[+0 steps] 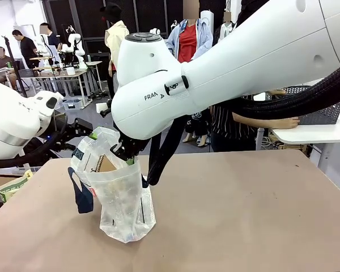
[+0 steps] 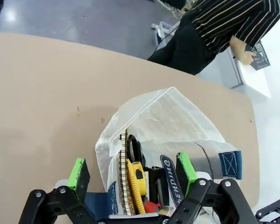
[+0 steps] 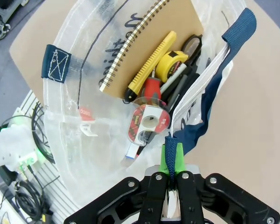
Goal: Transfer purchased items from the store into the shopping bag.
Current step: Move the Reusable shopping bag to the right side of the table.
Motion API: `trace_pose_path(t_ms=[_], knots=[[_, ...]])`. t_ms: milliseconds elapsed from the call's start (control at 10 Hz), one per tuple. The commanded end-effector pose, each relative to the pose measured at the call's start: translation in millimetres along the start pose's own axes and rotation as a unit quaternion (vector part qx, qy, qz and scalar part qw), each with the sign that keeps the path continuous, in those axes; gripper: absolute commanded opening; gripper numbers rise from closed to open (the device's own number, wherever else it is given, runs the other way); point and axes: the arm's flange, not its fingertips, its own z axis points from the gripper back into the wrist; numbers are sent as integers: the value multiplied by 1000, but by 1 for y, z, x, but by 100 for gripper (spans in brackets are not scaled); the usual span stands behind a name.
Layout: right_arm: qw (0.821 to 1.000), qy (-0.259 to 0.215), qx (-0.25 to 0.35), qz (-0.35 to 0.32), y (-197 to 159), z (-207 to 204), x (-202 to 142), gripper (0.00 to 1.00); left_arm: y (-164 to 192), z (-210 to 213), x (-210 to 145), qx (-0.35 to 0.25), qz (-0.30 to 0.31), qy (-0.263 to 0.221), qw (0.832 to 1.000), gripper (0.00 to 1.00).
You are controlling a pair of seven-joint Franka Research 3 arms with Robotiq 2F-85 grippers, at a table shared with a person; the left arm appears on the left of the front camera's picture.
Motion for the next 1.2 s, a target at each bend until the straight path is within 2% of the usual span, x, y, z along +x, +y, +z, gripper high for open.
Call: trace_pose_path(t_ms=[0,200,600,800,1100], knots=[[1000,6,-22,-3,3,-4,2,0,-10,-3,11,-23,-17,34,999,96],[1000,4,-22,-2,3,-5,3,0,-16,-6,9,-68,-30,47,996,96],[1000,7,-21,9,10,-7,4,0,-22,-16,10,-135,-10,52,989,96],[999,9,-23,37,27,-8,14,0,-31,-25,10,-136,-14,64,989,96],[997,6,-26,67,48,-5,23,0,-41,-34,7,-105,-21,84,991,96]])
